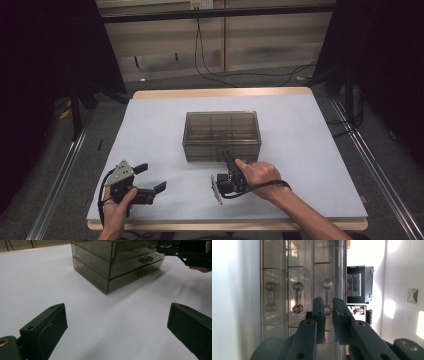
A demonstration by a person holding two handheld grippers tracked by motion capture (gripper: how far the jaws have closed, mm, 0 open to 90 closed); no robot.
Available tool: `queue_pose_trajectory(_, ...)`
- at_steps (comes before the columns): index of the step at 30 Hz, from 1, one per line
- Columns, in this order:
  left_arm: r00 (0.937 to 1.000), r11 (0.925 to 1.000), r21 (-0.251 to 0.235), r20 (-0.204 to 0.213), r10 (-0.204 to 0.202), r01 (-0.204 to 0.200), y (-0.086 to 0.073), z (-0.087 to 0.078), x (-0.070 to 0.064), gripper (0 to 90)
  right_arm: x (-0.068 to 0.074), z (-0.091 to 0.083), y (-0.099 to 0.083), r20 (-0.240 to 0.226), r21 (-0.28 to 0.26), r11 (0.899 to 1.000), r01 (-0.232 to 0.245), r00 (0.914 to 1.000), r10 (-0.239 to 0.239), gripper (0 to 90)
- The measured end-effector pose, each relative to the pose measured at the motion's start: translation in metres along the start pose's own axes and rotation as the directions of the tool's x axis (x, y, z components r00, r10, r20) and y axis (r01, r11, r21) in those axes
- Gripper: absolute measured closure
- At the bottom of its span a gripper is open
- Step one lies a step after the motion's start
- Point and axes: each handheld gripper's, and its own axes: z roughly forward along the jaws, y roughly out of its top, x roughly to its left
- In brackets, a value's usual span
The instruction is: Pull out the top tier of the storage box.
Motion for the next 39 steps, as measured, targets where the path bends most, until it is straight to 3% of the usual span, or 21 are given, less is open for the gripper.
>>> queue_pose_trajectory(24, 1.0, 1.0, -0.004, -0.002, 0.006, -0.006, 0.0, 0.0, 0.0, 2.6, 0.002, -0.015, 0.0, -0.009, -0.021, 1.0, -0.001, 1.0, 0.001, 81.5)
queue_pose_trajectory(30, 1.0, 1.0, -0.004, -0.001, 0.005, -0.005, 0.0, 0.0, 0.0, 2.6, 0.002, -0.015, 0.0, -0.005, -0.034, 0.999, 0.018, 0.9998, -0.018, 81.5)
queue_pose_trajectory(35, 1.0, 1.0, -0.004, -0.001, 0.006, -0.006, 0.0, 0.0, 0.0, 2.6, 0.001, -0.016, 0.0, -0.01, -0.043, 0.999, 0.003, 0.9999, -0.003, 81.0)
queue_pose_trajectory(36, 1.0, 1.0, -0.004, 0.002, 0.002, -0.002, 0.0, 0.0, 0.0, 2.6, 0.001, -0.016, -0.001, -0.021, -0.031, 0.999, -0.024, 0.9995, 0.024, 80.9)
queue_pose_trajectory(38, 1.0, 1.0, -0.003, 0.0, 0.003, -0.003, 0.0, 0.0, 0.0, 2.6, -0.001, -0.015, -0.001, -0.027, -0.045, 0.999, -0.014, 0.9996, 0.013, 80.3)
queue_pose_trajectory(39, 1.0, 1.0, -0.003, 0.0, 0.003, -0.003, 0.0, 0.0, 0.0, 2.6, -0.002, -0.015, -0.002, -0.039, -0.042, 0.998, -0.054, 0.9979, 0.052, 80.1)
